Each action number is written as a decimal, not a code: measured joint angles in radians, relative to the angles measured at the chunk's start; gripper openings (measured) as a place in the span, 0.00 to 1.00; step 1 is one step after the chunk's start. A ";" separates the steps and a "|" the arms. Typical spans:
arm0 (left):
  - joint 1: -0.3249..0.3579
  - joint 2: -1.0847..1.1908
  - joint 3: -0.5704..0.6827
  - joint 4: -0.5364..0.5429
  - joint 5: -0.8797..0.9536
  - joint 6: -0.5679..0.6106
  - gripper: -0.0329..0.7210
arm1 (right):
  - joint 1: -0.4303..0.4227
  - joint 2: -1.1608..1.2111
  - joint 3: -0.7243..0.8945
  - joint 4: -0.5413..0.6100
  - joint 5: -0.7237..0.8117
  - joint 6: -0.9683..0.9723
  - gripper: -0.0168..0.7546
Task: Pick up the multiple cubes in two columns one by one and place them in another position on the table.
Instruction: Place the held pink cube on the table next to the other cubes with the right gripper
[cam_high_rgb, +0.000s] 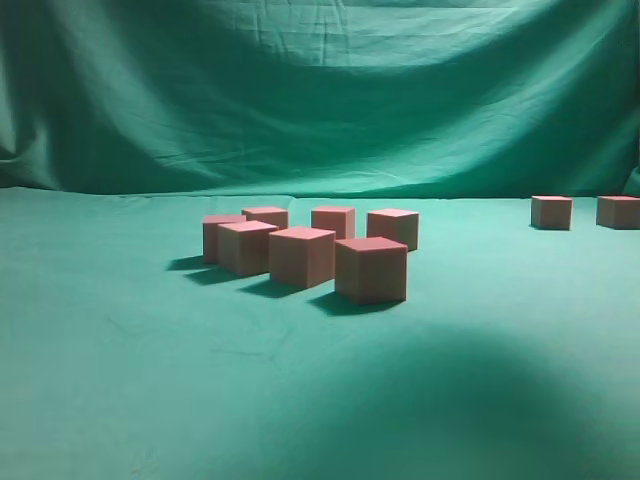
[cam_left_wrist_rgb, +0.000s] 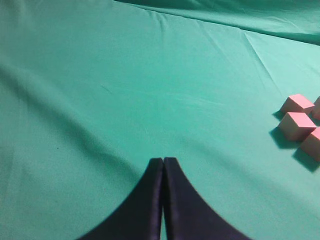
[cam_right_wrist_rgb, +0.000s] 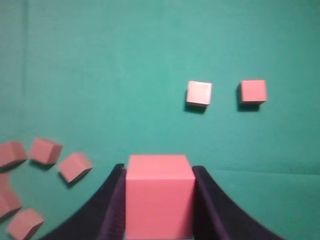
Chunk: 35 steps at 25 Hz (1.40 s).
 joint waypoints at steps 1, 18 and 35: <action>0.000 0.000 0.000 0.000 0.000 0.000 0.04 | 0.041 -0.020 0.025 0.000 0.002 0.000 0.35; 0.000 0.000 0.000 0.000 0.000 0.000 0.04 | 0.692 -0.120 0.598 -0.039 -0.191 0.182 0.35; 0.000 0.000 0.000 0.000 0.000 0.000 0.04 | 0.764 0.042 0.622 -0.296 -0.352 0.142 0.35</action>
